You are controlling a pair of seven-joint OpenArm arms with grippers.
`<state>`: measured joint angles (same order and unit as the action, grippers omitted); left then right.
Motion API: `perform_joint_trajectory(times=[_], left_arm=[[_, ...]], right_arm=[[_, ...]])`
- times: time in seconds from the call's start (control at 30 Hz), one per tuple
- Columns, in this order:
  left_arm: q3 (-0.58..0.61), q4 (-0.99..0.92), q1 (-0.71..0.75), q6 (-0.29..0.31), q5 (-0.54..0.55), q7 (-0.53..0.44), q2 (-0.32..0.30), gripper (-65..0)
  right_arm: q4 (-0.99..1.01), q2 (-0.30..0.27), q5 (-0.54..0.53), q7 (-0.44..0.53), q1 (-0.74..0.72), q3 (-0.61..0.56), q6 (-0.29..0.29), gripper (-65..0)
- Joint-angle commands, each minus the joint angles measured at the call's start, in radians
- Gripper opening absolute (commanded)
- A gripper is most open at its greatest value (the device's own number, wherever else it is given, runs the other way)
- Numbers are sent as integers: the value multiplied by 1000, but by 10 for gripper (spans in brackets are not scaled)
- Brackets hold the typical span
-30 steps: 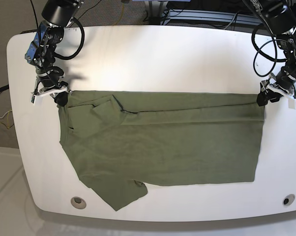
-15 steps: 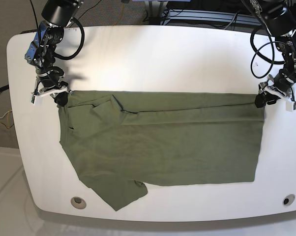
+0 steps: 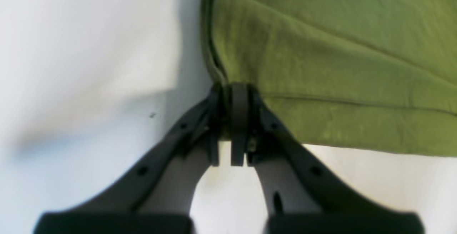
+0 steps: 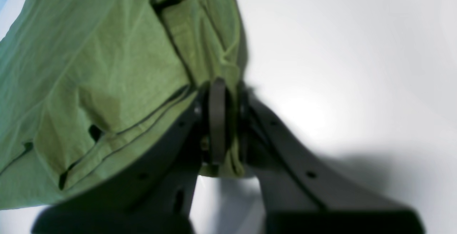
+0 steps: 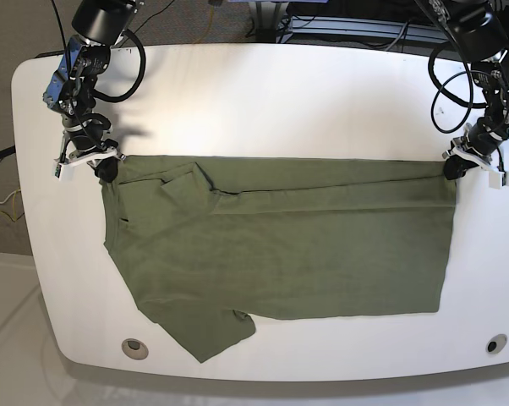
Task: Fold the T-shirt properly
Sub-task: 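Drag the folded shirt with both grippers toward the robot base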
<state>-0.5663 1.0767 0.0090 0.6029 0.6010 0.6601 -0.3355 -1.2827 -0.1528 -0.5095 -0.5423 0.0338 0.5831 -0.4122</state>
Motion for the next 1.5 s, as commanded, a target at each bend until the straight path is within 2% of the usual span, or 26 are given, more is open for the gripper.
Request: perform_joint_trajectory(times=[0.0, 0.5, 0.77, 1.03, 1.1, 1.47], left_arm=[[0, 9, 6, -5, -20, 22, -13, -650], [-1, 132, 130, -14, -15, 82, -19, -650], [-10, 211, 210, -15, -12, 85, -18, -650], [-11, 309, 324, -19, -8, 78, -14, -650], [-35, 388, 406, -21, 0, 81, -12, -650], [-58, 509, 533, -20, 3, 77, -15, -650]], right_arm=[[-21, -12, 2, -24, -4, 2, -3, -650], [-228, -15, -8, -103, 144, -3, -6, -650], [-282, -14, -12, -98, 222, -4, -6, -650], [-335, -9, -30, -98, 323, -8, -9, -650], [-376, -2, -26, -102, 396, -5, -17, -650], [-470, 2, -27, -104, 500, 1, -16, -650]])
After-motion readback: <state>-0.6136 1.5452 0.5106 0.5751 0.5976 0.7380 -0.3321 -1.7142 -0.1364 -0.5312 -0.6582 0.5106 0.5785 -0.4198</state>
